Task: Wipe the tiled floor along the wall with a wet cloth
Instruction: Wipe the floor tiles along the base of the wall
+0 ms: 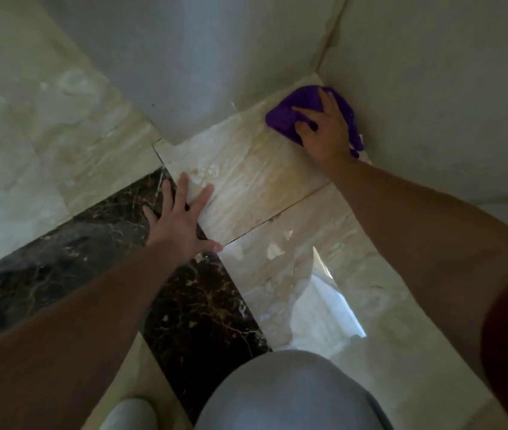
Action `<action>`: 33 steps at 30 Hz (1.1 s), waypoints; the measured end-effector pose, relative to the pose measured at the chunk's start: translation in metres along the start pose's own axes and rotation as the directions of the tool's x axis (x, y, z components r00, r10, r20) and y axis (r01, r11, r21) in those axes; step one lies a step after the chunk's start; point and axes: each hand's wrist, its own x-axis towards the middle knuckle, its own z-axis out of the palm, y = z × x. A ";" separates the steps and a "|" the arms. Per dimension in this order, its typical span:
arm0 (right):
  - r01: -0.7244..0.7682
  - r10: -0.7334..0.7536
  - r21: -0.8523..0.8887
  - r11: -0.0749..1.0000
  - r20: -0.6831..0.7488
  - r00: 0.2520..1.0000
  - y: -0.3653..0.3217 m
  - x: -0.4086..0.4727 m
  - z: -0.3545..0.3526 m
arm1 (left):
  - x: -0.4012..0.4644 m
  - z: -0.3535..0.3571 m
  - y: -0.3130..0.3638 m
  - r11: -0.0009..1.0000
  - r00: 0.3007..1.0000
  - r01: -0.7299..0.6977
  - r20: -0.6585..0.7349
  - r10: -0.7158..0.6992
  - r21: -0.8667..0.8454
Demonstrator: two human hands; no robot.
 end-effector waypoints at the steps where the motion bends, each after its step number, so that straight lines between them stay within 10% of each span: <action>1: -0.004 0.004 0.004 1.000 0.011 1.000 -0.006 0.013 0.000 | 0.001 0.001 0.000 1.000 1.000 -0.003 -0.010 0.003 -0.002; 14: 0.019 -0.006 -0.167 0.986 0.080 0.997 -0.031 0.025 0.011 | 0.000 0.005 0.000 0.983 0.993 -0.011 -0.114 -0.010 -0.183; 17: 0.023 -0.004 -0.169 0.985 0.115 0.993 -0.051 0.013 0.028 | -0.004 0.009 -0.005 0.900 0.934 0.009 -0.317 -0.163 -0.435; 20: 0.129 -0.097 -0.150 0.980 0.203 0.974 -0.087 -0.020 0.063 | -0.012 0.008 -0.059 0.923 0.855 0.195 -0.403 -0.325 -0.331; 33: 0.376 -0.258 -0.203 0.904 0.443 0.859 -0.147 -0.072 0.092 | -0.021 -0.010 -0.134 0.971 0.977 0.214 0.013 -0.214 -0.105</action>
